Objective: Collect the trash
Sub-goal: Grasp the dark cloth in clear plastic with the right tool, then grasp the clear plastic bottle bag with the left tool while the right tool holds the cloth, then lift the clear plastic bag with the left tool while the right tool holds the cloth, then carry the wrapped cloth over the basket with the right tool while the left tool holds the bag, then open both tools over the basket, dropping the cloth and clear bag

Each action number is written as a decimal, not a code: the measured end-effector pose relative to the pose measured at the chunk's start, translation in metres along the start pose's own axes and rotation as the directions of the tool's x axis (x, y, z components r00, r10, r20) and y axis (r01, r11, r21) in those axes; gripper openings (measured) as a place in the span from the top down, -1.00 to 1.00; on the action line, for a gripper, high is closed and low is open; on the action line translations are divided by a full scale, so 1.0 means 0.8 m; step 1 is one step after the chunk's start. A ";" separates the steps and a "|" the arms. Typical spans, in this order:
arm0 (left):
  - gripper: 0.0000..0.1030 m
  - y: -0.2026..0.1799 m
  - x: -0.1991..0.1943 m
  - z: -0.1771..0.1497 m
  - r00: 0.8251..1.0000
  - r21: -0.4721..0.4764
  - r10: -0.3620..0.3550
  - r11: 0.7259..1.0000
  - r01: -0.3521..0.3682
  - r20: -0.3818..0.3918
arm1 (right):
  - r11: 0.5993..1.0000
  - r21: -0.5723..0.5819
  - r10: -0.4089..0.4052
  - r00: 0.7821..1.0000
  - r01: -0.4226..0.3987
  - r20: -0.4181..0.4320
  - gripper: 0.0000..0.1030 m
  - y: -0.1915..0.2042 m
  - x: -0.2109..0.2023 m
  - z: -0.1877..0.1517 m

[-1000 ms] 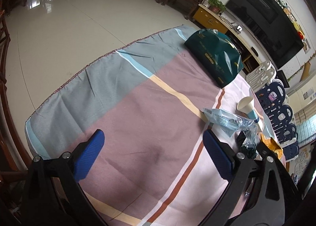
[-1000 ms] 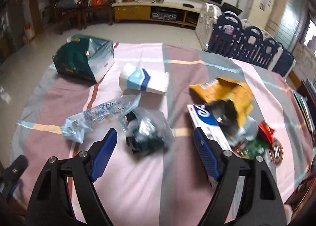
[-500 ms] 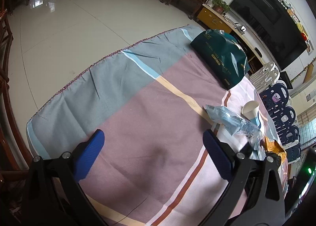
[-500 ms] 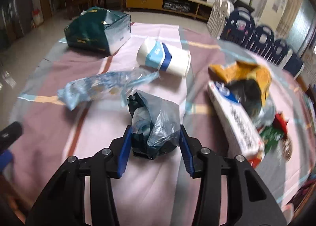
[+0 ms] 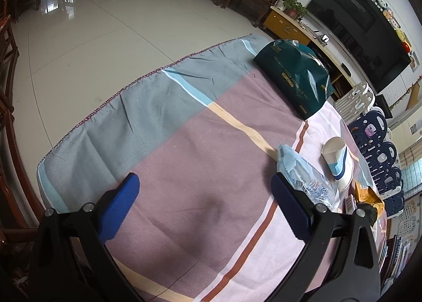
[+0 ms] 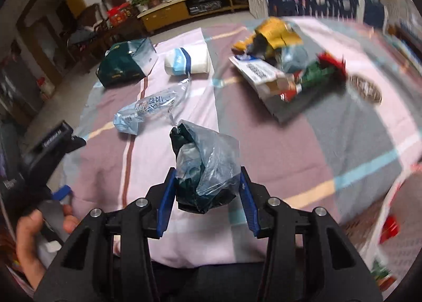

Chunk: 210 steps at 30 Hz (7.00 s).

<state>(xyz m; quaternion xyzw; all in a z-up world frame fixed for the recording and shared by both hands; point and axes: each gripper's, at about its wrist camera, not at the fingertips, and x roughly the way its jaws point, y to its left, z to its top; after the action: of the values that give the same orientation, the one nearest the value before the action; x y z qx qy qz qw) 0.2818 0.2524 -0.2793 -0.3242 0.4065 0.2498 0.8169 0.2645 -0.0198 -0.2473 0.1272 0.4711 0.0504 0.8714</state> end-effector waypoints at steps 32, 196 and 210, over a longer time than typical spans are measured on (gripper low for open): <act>-0.04 -0.161 0.069 -0.026 0.990 0.474 -0.117 0.869 0.142 -0.083 | 0.990 0.120 0.058 0.994 -0.069 0.094 0.10 -0.027 -0.012 -0.006; 0.54 -0.175 -0.221 -0.268 0.811 0.581 -0.491 0.575 0.576 -0.319 | 0.908 0.342 -0.165 0.957 0.241 -0.238 -0.40 -0.381 -0.155 -0.182; -0.78 -0.253 -0.210 -0.466 0.730 0.715 -0.263 0.167 0.679 -0.631 | 0.807 0.551 -0.335 0.933 0.212 0.132 -0.57 -0.457 -0.303 -0.146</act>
<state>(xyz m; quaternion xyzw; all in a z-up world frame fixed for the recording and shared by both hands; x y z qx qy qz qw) 0.1385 -0.1795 -0.2457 0.0434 0.4897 -0.3627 0.7917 0.0224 -0.4018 -0.2111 0.2969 0.3791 -0.2224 0.8478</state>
